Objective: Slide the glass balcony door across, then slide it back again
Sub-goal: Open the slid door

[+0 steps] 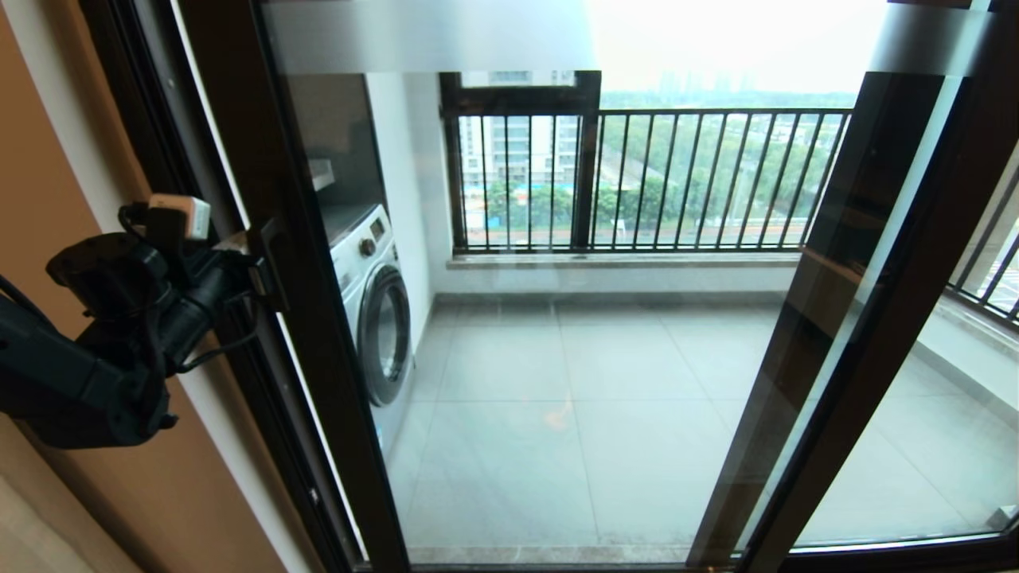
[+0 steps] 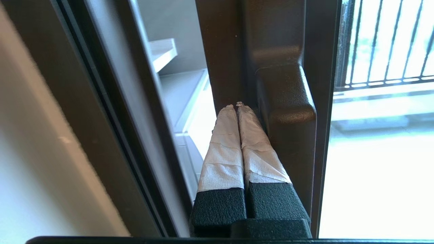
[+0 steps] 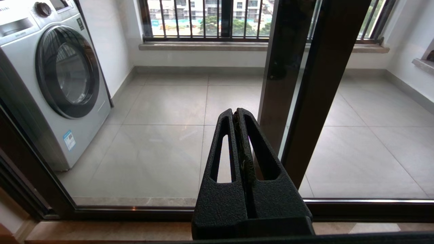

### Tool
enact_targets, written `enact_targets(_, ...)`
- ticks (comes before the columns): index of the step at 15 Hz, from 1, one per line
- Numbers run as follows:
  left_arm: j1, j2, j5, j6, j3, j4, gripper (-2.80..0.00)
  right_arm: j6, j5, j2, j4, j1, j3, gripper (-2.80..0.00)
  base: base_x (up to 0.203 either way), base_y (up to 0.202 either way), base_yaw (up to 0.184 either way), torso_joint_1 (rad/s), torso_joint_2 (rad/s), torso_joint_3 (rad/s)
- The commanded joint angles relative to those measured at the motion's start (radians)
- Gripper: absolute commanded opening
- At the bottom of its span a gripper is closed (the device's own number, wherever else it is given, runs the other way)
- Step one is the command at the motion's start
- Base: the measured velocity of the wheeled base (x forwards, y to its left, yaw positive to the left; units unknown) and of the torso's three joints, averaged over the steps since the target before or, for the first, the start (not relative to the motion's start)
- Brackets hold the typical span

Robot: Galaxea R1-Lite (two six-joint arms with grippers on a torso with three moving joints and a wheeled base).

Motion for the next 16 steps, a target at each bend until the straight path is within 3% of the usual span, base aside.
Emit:
enact_targets(1, -0.007, 0.000, -0.009, 0.001, 0.002, -0.007, -2.80, 0.000, 0.001, 0.000, 0.000, 0.000, 0.012, -2.80, 0.000, 0.000, 0.000, 0.000, 0.00, 0.000)
enact_targets(13, -0.091, 0.009, -0.009, 0.001, -0.009, -0.007, -2.80, 0.000, 0.001, 0.000, 0.000, 0.000, 0.012, -2.80, 0.000, 0.000, 0.000, 0.000, 0.00, 0.000)
enact_targets(16, -0.125, 0.017, 0.023, 0.001, -0.038, -0.004, -2.80, 0.000, 0.001, 0.000, 0.000, 0.000, 0.012, -2.80, 0.000, 0.000, 0.000, 0.000, 0.00, 0.000)
